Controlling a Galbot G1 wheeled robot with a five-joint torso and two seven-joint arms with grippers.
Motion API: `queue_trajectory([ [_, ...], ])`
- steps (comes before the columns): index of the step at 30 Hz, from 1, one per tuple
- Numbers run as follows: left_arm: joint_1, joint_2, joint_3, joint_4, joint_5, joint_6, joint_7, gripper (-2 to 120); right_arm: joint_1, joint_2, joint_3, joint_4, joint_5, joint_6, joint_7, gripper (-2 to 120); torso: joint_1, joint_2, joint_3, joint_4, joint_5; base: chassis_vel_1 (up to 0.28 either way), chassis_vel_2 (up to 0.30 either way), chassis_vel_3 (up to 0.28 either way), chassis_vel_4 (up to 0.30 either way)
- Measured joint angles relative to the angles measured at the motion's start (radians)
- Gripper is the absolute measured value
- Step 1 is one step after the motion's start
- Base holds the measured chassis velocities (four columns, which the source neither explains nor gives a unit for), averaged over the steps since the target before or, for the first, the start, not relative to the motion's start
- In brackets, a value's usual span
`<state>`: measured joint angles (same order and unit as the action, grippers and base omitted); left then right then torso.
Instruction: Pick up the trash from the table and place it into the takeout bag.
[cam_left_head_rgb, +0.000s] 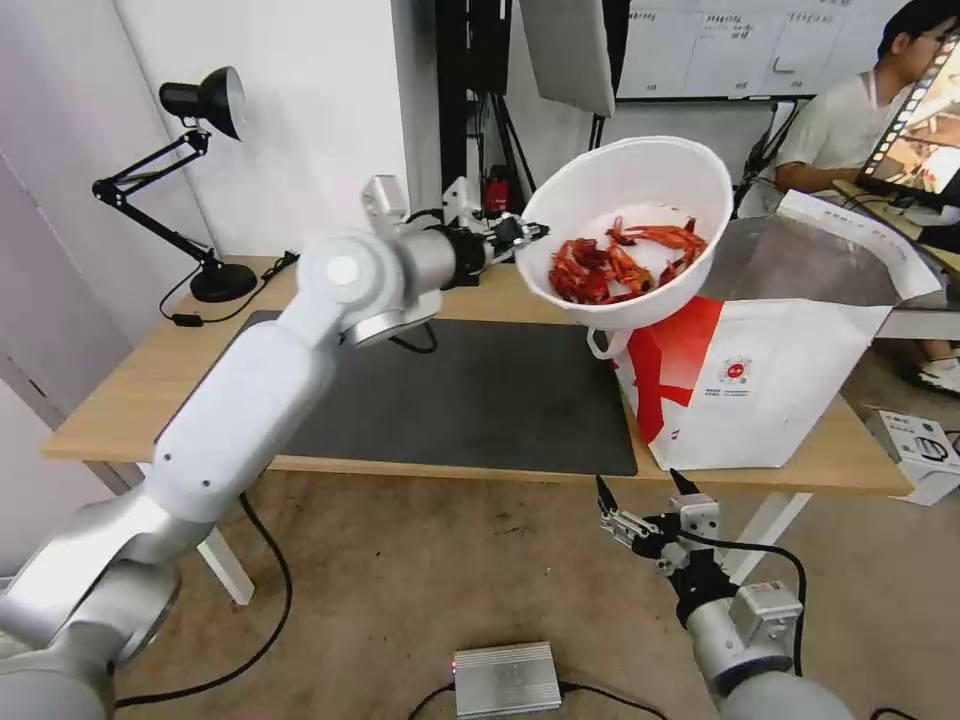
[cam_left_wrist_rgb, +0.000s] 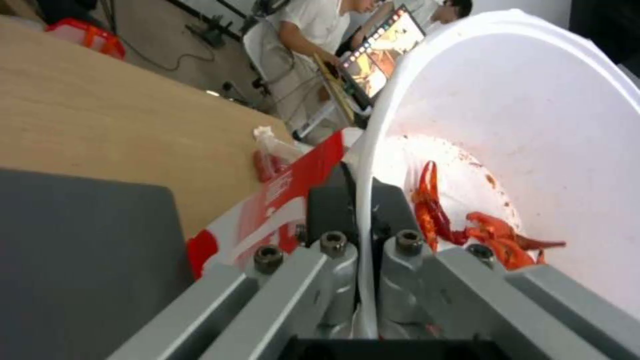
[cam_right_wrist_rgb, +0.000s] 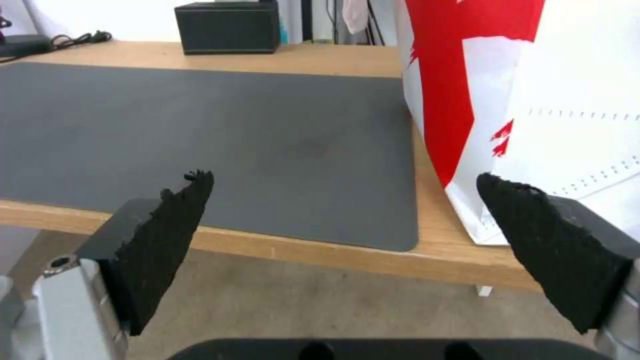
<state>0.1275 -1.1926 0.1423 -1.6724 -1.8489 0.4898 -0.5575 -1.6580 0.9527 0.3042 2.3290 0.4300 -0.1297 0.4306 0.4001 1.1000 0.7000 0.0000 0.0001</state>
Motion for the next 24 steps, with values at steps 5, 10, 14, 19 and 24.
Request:
queue_trajectory([
  [5, -0.051, -0.045, 0.023, 0.049, 0.003, 0.0, -0.002, 0, 0.0, 0.0, 0.0, 0.0, 0.0, 0.0, 0.0, 100, 0.0, 0.0, 0.0, 0.0001, 0.0001, 0.0, 0.0, 0.0, 0.0],
  [10, -0.098, -0.105, 0.042, 0.11, 0.019, -0.003, -0.002, 0, 0.0, 0.0, 0.0, 0.0, 0.0, 0.0, 0.0, 100, 0.0, 0.0, 0.0, -0.0001, 0.0001, 0.0, 0.0, 0.0, 0.0],
  [14, -0.117, -0.147, 0.05, 0.151, 0.039, -0.009, 0.0, 0, 0.0, 0.0, 0.0, 0.0, 0.0, 0.0, 0.0, 100, 0.0, 0.0, 0.0, -0.0001, 0.0001, 0.0, 0.0, 0.0, 0.0],
  [19, -0.133, -0.199, 0.059, 0.203, 0.068, -0.041, -0.005, 0, 0.0, 0.0, 0.0, 0.0, 0.0, 0.0, 0.0, 100, 0.0, 0.0, 0.0, 0.0, 0.0001, 0.0, 0.0, 0.0, 0.0],
  [24, -0.153, -0.236, 0.068, 0.257, 0.086, -0.067, -0.029, 0, 0.0, 0.0, 0.0, 0.0, 0.0, 0.0, 0.0, 100, 0.0, 0.0, 0.0, 0.0001, 0.0, 0.0, 0.0, 0.0, 0.0],
])
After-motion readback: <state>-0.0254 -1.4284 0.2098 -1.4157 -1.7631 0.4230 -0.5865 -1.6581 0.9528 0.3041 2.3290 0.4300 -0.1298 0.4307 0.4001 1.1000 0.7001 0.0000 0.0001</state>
